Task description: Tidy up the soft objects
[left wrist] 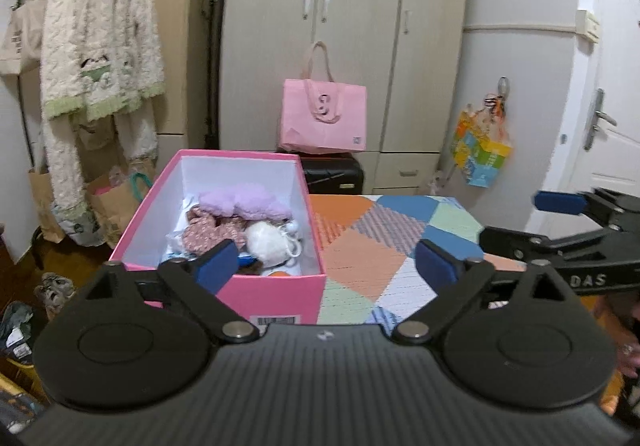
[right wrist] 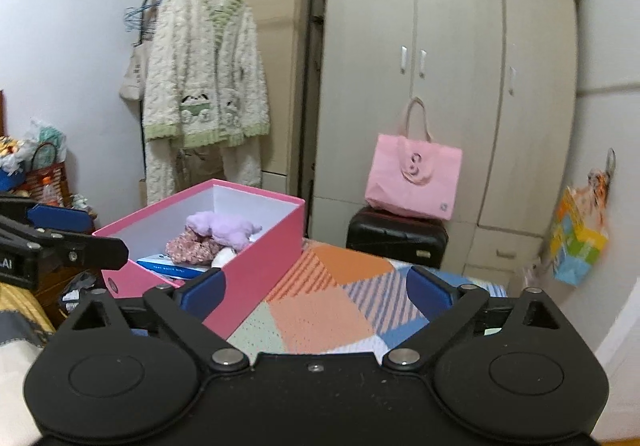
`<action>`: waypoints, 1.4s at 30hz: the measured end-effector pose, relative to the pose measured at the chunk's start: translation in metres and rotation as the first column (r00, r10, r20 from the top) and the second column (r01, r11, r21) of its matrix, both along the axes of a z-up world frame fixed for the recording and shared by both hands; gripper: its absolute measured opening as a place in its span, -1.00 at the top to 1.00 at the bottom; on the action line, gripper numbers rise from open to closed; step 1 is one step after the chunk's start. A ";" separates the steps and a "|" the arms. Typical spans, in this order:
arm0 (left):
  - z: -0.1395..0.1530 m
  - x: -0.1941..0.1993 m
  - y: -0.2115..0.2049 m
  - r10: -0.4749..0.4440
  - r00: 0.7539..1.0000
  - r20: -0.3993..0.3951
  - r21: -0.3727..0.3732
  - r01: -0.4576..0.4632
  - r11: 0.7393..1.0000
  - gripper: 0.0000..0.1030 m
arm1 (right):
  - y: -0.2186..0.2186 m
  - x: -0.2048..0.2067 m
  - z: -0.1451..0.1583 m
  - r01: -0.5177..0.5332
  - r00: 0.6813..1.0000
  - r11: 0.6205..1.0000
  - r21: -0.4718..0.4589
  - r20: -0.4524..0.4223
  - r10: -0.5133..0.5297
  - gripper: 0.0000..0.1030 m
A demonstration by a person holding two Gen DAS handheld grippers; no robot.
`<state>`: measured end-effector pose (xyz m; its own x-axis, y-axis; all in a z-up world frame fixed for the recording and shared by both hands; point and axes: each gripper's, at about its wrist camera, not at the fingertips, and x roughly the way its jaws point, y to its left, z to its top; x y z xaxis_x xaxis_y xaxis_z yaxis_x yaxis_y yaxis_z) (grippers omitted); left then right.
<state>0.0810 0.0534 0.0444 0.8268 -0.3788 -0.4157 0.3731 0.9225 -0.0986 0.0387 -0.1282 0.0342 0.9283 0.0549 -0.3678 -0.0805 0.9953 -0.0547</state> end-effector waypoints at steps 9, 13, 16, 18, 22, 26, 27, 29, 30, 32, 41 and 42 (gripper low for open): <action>-0.007 0.001 -0.002 0.127 0.992 0.018 0.096 -0.128 0.987 -1.00 | 0.004 -0.014 -0.010 0.076 0.996 0.994 0.080 -0.061 -0.071 -0.99; -0.009 -0.007 -0.007 0.109 0.993 0.055 0.126 -0.115 0.985 -1.00 | 0.001 -0.022 -0.013 0.081 0.995 0.992 0.094 -0.062 -0.075 -0.99; -0.013 -0.009 -0.019 0.102 0.992 0.075 0.162 -0.113 0.980 -1.00 | -0.003 -0.027 -0.015 0.108 0.993 0.987 0.119 -0.052 -0.102 -0.99; -0.016 -0.011 -0.023 0.090 0.993 0.072 0.149 -0.100 0.984 -1.00 | -0.003 -0.031 -0.017 0.119 0.992 0.988 0.096 -0.045 -0.116 -0.99; -0.020 -0.017 -0.031 0.096 0.993 0.071 0.125 -0.105 0.987 -1.00 | -0.003 -0.036 -0.021 0.151 0.988 0.986 0.068 -0.044 -0.148 -0.99; -0.021 -0.024 -0.034 0.124 0.988 0.087 0.125 -0.134 0.983 -1.00 | -0.008 -0.042 -0.021 0.175 0.984 0.983 0.061 -0.032 -0.173 -0.99; -0.021 -0.026 -0.033 0.126 0.988 0.086 0.118 -0.136 0.984 -1.00 | -0.008 -0.045 -0.021 0.190 0.982 0.981 0.049 -0.022 -0.189 -0.99; -0.021 -0.029 -0.032 0.131 0.988 0.081 0.105 -0.139 0.985 -1.00 | -0.008 -0.049 -0.020 0.219 0.976 0.975 0.036 0.001 -0.219 -0.99; -0.021 -0.031 -0.033 0.132 0.988 0.081 0.103 -0.140 0.985 -1.00 | -0.007 -0.051 -0.020 0.227 0.974 0.973 0.030 0.005 -0.227 -0.99; -0.022 -0.034 -0.035 0.130 0.988 0.085 0.113 -0.139 0.984 -1.00 | -0.007 -0.053 -0.021 0.230 0.973 0.973 0.020 0.011 -0.230 -0.99; -0.027 -0.046 -0.042 0.157 0.974 0.161 0.160 -0.183 0.970 -1.00 | 0.001 -0.060 -0.027 0.237 0.971 0.971 0.016 0.024 -0.238 -0.99; -0.028 -0.046 -0.041 0.158 0.975 0.158 0.157 -0.182 0.971 -1.00 | 0.002 -0.060 -0.028 0.237 0.971 0.971 0.015 0.025 -0.237 -0.99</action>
